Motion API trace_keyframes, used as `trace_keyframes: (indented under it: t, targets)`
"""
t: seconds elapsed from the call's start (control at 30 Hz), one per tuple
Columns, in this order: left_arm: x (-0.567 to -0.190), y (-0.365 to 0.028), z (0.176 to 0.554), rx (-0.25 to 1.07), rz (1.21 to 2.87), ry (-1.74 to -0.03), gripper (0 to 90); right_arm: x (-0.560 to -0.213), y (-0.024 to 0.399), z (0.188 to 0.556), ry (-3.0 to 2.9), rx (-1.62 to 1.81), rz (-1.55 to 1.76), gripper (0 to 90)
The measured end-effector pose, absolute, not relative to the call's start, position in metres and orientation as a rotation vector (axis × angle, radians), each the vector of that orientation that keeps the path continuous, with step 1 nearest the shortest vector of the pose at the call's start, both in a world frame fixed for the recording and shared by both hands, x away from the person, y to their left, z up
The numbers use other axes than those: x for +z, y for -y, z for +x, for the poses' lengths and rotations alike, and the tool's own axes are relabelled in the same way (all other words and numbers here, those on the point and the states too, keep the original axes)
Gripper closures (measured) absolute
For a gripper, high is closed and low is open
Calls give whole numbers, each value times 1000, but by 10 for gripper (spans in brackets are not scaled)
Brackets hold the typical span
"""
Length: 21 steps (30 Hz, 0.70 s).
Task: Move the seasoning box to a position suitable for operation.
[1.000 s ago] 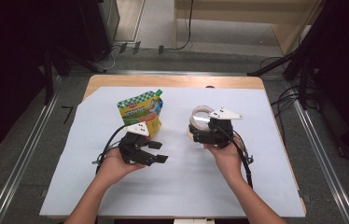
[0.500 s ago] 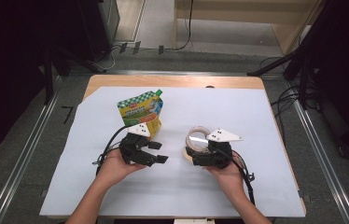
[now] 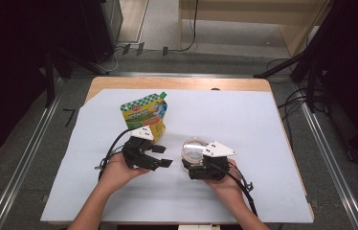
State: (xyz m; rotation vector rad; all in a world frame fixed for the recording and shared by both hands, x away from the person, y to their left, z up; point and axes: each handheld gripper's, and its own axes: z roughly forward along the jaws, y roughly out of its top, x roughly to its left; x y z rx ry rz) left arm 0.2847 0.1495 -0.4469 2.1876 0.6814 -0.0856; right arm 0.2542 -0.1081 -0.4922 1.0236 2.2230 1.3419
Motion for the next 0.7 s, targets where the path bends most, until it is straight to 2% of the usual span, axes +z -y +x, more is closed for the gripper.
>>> trace_keyframes:
  t: [0.13,0.47,0.53,0.57,0.7]
  targets:
    - [-447,-150,285,-91,2189,-692,381,-488,107,253,-2267,1309,1000,0]
    - [-445,-146,282,-77,2183,-691,388,-454,140,239,-2315,1440,1009,7]
    - [-445,-144,281,-72,2190,-689,394,-449,152,236,-2313,1477,993,113]
    - [-445,-143,281,-68,2193,-690,397,-446,159,234,-2310,1487,981,216]
    - [-446,-140,281,-71,2186,-710,417,-445,183,235,-2338,1523,955,405]
